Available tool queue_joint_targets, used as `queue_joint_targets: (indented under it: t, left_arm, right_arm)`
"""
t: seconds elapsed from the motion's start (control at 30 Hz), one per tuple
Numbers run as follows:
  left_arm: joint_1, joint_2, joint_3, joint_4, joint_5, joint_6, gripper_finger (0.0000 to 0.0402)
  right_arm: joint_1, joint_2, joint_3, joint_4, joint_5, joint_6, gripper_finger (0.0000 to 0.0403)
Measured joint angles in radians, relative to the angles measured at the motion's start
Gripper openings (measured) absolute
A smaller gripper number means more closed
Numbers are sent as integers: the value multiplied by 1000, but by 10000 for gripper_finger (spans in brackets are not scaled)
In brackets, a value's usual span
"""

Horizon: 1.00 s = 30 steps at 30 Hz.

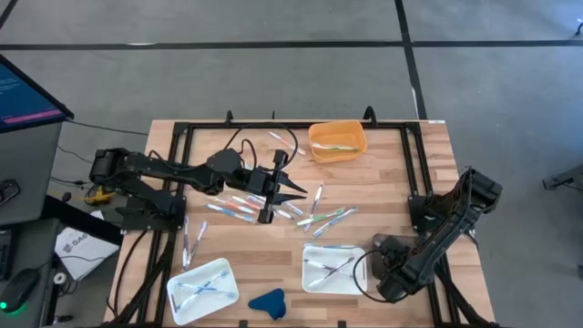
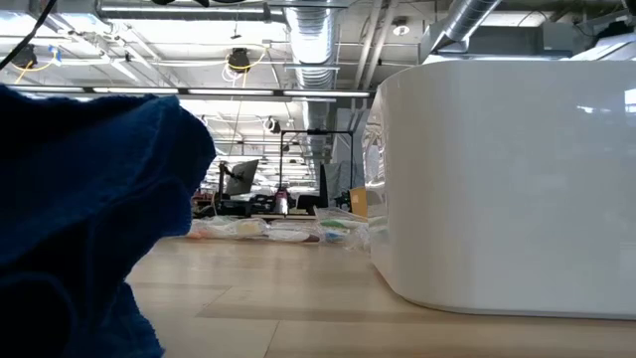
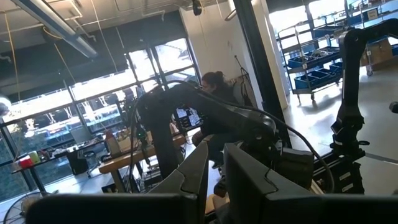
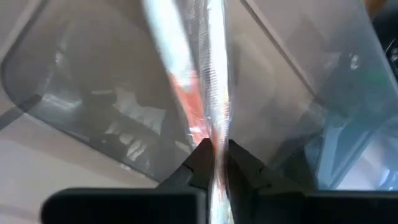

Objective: Pick & Place Toothbrushes
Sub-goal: Put the orange toothbrush into the black bin

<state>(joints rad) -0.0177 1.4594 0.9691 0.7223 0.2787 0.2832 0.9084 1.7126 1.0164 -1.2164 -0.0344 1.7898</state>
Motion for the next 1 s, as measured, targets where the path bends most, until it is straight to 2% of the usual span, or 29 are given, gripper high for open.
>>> queue_joint_targets:
  t: [0.1, 0.33, 1.0]
  left_arm:
    - [0, 0, 0, 0, 0, 0, 47]
    - [0, 0, 0, -2, 0, 0, 47]
    - [0, 0, 0, -12, 0, -3, 47]
  right_arm:
    - [-14, 0, 0, -2, 2, -21, 17]
    - [-28, 0, 0, -2, 8, -39, 52]
    - [-40, 1, 34, -15, 34, -36, 65]
